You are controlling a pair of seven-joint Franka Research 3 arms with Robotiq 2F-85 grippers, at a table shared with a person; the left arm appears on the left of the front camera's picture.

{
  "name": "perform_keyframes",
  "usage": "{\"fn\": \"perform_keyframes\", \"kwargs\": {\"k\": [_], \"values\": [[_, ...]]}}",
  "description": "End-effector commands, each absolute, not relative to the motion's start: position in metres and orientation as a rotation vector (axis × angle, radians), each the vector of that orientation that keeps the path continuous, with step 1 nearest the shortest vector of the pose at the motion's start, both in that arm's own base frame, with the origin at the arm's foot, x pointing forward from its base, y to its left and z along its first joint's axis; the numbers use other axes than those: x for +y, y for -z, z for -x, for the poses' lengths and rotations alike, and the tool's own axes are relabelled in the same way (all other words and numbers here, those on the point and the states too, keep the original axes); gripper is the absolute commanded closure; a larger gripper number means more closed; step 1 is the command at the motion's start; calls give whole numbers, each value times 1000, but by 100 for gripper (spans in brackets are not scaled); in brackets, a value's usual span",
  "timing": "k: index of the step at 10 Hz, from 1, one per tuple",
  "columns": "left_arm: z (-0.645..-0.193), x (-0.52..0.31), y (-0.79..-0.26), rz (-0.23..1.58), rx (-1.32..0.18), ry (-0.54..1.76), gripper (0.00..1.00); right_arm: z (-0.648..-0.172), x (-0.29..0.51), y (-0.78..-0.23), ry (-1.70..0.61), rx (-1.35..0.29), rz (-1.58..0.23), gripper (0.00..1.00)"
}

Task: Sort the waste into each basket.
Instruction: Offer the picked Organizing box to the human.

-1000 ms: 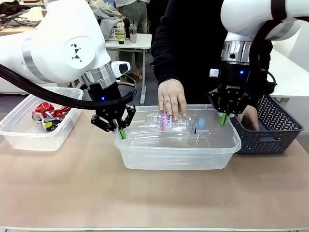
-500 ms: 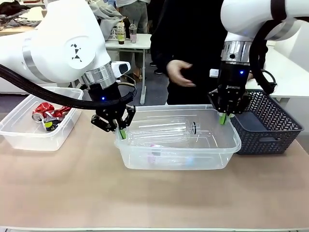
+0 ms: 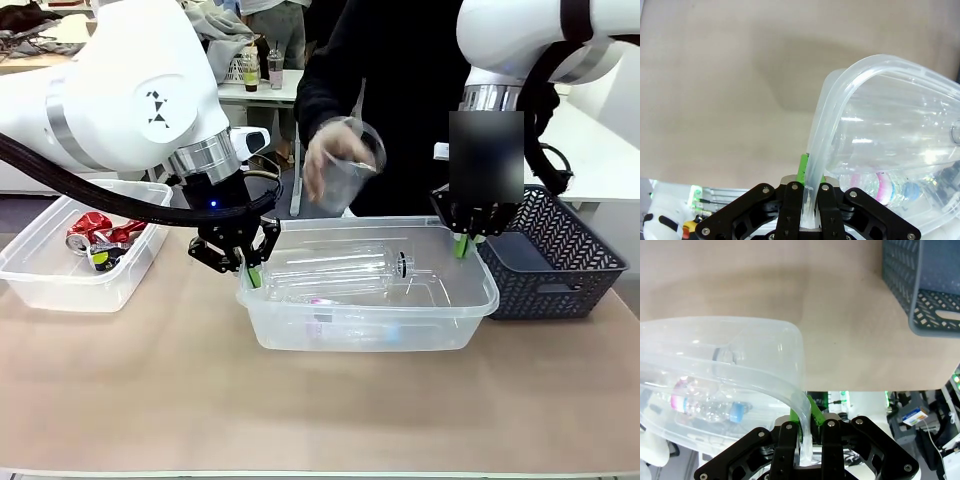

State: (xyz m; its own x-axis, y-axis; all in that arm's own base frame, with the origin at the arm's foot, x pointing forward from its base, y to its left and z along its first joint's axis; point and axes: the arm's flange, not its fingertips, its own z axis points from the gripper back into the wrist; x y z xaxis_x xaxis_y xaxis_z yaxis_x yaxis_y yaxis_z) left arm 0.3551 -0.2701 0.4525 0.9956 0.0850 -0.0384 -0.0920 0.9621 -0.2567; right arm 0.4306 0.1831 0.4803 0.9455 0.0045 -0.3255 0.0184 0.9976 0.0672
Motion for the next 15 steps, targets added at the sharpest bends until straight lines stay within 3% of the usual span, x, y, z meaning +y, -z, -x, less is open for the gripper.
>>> {"fn": "perform_keyframes", "kwargs": {"k": [1,15], "values": [[-358,-267,-456,270,15,-104,100,-427,184,-484,9,336,-72,100],[-358,-267,-456,270,15,-104,100,-427,184,-484,9,336,-72,100]]}}
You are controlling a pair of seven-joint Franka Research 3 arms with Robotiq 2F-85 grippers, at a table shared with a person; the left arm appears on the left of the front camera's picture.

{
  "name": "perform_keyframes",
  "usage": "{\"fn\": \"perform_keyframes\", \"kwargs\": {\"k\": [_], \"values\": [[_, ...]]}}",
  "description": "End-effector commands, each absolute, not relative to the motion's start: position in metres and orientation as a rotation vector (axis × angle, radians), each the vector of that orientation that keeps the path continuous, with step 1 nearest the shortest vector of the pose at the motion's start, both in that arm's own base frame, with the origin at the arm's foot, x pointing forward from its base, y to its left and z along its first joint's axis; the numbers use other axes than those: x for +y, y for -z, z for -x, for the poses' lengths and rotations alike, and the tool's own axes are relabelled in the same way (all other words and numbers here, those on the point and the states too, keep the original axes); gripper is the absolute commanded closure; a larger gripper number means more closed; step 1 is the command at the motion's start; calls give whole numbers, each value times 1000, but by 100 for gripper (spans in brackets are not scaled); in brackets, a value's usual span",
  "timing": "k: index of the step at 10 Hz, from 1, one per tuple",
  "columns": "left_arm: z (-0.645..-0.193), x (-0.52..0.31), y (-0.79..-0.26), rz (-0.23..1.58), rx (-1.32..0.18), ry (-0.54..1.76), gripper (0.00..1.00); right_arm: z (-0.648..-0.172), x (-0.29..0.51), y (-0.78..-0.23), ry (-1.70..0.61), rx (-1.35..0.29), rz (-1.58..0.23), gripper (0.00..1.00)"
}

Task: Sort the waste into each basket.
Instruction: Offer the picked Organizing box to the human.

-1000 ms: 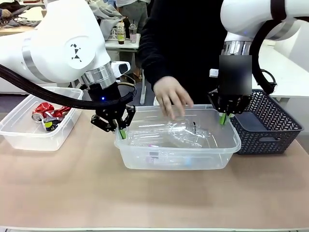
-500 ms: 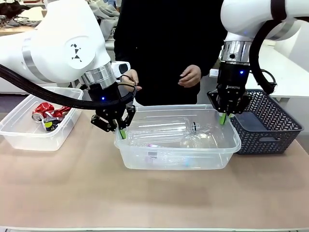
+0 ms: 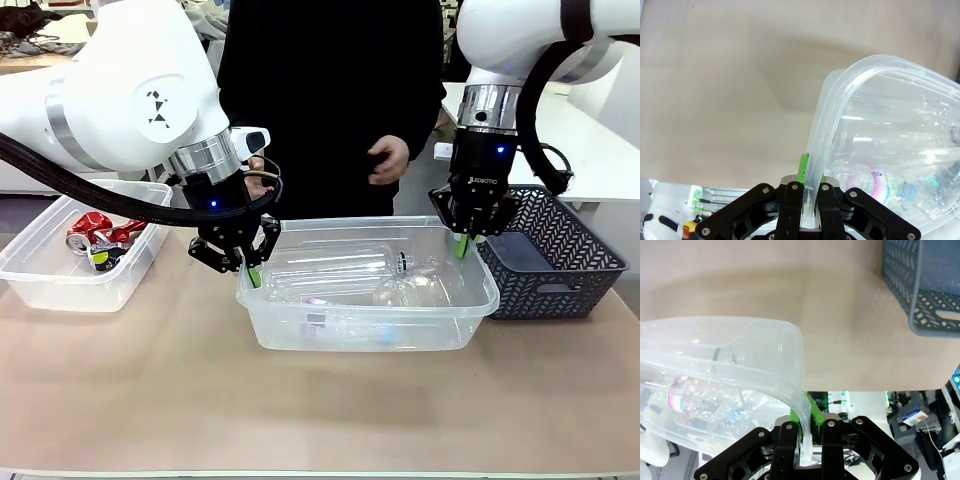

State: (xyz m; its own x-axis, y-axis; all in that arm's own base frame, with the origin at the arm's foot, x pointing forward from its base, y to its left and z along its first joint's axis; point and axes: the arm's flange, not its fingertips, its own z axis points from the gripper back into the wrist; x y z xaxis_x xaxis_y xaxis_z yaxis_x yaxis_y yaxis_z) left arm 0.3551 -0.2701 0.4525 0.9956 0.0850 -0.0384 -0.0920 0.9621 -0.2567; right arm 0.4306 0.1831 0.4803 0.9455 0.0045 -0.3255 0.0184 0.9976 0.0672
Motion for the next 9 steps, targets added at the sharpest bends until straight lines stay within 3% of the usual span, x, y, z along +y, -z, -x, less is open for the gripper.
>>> {"fn": "perform_keyframes", "kwargs": {"k": [1,4,7,9], "values": [[-358,-267,-456,270,15,-104,100,-427,184,-484,9,336,-72,100],[-355,-270,-452,261,27,-90,96,-454,190,-482,-39,328,-121,95],[-449,-250,-458,241,-50,-295,96,-550,218,-474,15,291,-230,95],[-490,-237,-453,258,-72,-333,96,-582,229,-462,38,309,-227,95]]}}
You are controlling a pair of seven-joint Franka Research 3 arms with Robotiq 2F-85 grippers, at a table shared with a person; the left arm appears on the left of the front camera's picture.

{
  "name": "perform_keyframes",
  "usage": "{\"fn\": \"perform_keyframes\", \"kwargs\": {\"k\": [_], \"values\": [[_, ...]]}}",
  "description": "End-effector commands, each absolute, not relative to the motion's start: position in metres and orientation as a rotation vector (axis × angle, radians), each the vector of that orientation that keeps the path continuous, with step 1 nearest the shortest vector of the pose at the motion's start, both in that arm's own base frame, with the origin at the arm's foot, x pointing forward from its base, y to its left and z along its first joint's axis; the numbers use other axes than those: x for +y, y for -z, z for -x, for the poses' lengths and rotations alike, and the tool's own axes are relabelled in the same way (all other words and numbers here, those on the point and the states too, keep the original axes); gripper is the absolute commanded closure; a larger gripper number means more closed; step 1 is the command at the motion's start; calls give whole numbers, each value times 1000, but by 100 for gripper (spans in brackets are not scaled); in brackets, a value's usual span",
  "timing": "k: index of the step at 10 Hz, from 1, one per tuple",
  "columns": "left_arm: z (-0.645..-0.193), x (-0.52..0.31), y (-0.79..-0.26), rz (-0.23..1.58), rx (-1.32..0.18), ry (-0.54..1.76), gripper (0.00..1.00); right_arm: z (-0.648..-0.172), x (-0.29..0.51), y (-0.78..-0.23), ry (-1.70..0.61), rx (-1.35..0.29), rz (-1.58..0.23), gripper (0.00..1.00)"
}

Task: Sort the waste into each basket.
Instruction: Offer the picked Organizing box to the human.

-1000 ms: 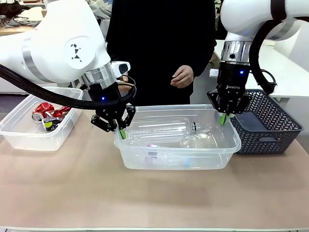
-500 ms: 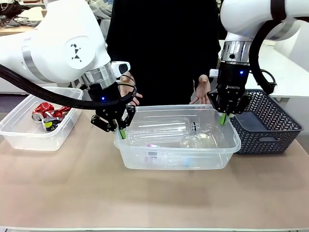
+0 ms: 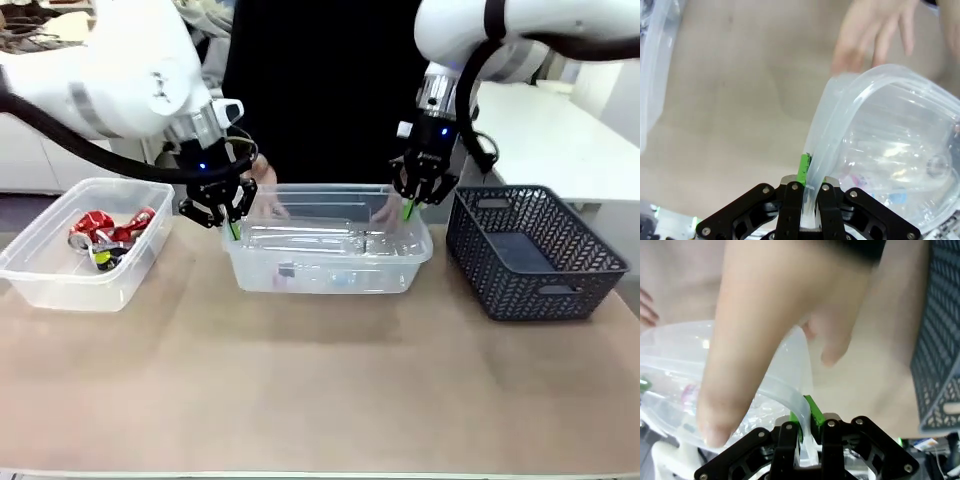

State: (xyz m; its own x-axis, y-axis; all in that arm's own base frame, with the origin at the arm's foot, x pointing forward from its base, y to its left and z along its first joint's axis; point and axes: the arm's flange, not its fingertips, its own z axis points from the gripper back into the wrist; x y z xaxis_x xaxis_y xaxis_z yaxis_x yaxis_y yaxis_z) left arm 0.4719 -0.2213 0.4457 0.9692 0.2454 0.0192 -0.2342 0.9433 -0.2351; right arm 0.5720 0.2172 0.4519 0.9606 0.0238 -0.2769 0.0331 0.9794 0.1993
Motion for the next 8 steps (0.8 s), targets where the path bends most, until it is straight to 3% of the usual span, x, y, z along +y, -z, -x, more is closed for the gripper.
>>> {"fn": "perform_keyframes", "kwargs": {"k": [1,8], "values": [[-505,-236,-446,238,-48,-332,96,-585,232,-462,36,295,-241,95],[-492,-217,-438,225,-41,-254,96,-593,223,-447,2,274,-216,95]]}}
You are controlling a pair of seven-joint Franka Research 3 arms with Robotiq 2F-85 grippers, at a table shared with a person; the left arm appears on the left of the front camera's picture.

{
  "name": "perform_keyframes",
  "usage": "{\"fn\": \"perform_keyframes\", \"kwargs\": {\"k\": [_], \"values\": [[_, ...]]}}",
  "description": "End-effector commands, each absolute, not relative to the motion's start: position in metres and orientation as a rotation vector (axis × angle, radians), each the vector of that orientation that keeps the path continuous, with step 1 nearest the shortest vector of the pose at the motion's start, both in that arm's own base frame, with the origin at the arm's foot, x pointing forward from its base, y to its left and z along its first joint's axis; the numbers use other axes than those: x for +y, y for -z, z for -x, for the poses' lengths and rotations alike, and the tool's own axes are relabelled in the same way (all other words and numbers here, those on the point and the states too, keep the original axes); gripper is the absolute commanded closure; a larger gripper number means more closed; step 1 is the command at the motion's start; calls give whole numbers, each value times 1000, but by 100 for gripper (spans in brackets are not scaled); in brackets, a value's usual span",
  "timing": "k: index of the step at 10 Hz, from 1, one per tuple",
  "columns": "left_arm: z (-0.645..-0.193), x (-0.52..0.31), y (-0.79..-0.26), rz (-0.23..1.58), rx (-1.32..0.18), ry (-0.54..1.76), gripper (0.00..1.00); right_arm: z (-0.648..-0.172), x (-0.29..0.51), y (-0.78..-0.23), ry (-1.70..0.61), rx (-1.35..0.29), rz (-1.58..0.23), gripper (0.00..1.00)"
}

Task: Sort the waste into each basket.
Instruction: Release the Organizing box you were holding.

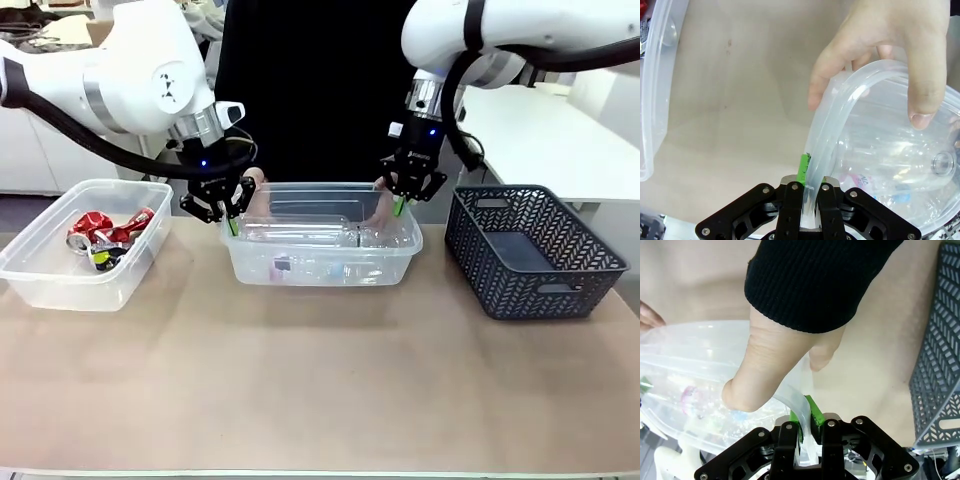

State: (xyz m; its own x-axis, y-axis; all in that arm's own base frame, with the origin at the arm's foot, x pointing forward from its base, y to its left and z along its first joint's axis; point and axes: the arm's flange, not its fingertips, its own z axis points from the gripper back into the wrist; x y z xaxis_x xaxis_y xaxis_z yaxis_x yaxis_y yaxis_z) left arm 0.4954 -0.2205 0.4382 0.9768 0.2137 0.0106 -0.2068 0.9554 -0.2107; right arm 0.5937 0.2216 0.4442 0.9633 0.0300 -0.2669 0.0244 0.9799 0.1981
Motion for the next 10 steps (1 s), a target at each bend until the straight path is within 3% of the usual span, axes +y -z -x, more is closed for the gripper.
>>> {"fn": "perform_keyframes", "kwargs": {"k": [1,5,6,7,8,9,10], "values": [[-492,-217,-438,225,-41,-254,96,-593,223,-447,2,274,-216,95],[-492,-217,-438,225,-41,-254,96,-593,223,-447,2,274,-216,95],[-495,-220,-437,210,-32,-214,74,-593,222,-444,-4,273,-201,53],[-491,-223,-446,204,-45,-178,38,-588,211,-458,58,154,-267,38],[-486,-224,-452,218,-63,-180,16,-582,203,-467,84,81,-298,0],[-481,-223,-458,221,-88,-182,0,-575,197,-473,106,45,-310,0],[-476,-221,-465,220,-105,-193,0,-569,192,-479,119,10,-321,0]]}}
